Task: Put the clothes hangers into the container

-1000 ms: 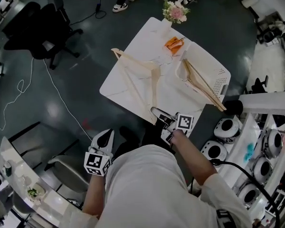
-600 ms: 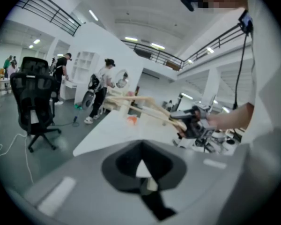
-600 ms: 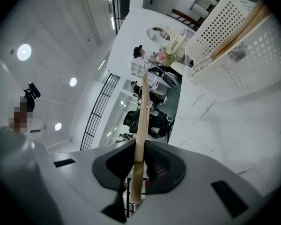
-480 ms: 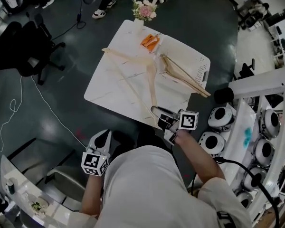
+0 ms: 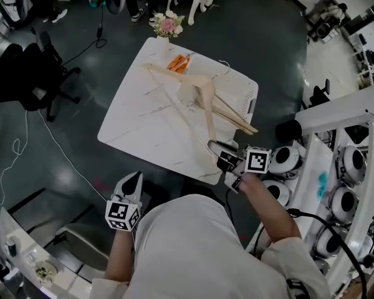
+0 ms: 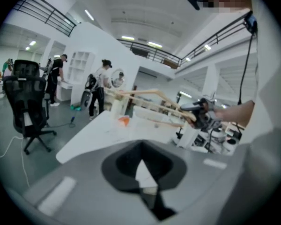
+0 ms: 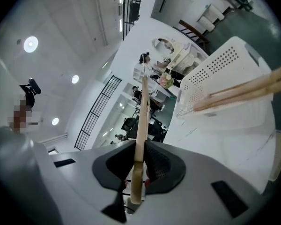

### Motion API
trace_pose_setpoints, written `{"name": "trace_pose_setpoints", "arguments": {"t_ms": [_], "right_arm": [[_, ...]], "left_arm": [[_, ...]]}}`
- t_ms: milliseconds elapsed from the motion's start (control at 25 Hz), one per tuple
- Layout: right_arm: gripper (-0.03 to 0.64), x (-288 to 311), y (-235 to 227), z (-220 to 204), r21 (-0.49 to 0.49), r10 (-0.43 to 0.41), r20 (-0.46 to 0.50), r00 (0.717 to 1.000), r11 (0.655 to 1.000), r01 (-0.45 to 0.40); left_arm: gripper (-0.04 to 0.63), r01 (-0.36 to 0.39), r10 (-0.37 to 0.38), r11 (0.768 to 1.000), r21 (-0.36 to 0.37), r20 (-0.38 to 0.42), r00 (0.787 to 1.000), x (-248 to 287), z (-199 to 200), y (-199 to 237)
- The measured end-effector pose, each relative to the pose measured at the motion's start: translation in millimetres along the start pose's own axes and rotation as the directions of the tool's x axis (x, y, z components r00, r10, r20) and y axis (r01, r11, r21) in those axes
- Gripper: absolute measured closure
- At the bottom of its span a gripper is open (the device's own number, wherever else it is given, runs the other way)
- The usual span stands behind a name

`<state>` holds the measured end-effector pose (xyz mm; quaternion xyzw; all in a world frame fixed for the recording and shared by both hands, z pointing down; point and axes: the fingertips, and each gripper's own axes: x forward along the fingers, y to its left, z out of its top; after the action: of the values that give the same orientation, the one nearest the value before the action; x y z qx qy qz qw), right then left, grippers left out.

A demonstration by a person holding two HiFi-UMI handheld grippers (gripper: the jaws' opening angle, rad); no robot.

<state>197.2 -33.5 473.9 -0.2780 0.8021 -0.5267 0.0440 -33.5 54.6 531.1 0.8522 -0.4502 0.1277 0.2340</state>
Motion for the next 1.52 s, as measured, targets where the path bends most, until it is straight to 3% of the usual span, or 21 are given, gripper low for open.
{"name": "trace_pose_setpoints", "arguments": {"t_ms": [320,520,840,1000,1120,1200,1280,1520], "right_arm": [[0.568,-93.1,-40.6,81.1,-0.068,-0.117,0.013,0.993,0.991,0.118],[0.568,-131.9,-74.7,104.9,-0.110,-0.192,-0.056,0.980,0.977,0.185],[0.568,-151.1,-135.7,120.5,-0.289,-0.392,-0.162,0.906,0.896,0.336],[0.568,-147.1,-159.1,130.0,-0.469,-0.529,-0.164,0.833,0.785,0.406],[0.568,-142.6,-168.5,137.1,-0.619,-0.630,-0.130,0.765,0.655,0.433],[0.569,-137.3,-169.1,139.9,-0.695,-0.672,-0.095,0.735,0.573,0.434],[0.569,-130.1,-165.0,140.9,-0.759,-0.693,-0.050,0.719,0.494,0.424],[0.569,-111.3,-146.7,133.2,-0.917,-0.699,0.112,0.707,0.201,0.344]], "left_arm": [[0.595,-0.003,0.003,1.000,0.000,-0.003,1.000,43.0,7.3,-42.5],[0.595,-0.022,0.022,1.000,0.000,-0.010,1.000,54.5,6.6,-52.9],[0.595,-0.045,0.045,0.999,-0.012,-0.020,0.999,67.4,2.1,-64.2],[0.594,-0.057,0.056,0.998,-0.023,-0.025,0.998,69.2,-1.7,-65.9],[0.595,-0.065,0.064,0.998,-0.025,-0.028,0.998,69.1,-2.6,-65.8],[0.594,-0.070,0.069,0.997,-0.025,-0.029,0.997,68.8,-3.1,-65.6],[0.594,-0.074,0.073,0.997,-0.026,-0.027,0.997,68.3,-2.8,-64.8],[0.595,-0.076,0.075,0.997,-0.029,-0.030,0.997,65.9,-2.3,-61.4]]}}
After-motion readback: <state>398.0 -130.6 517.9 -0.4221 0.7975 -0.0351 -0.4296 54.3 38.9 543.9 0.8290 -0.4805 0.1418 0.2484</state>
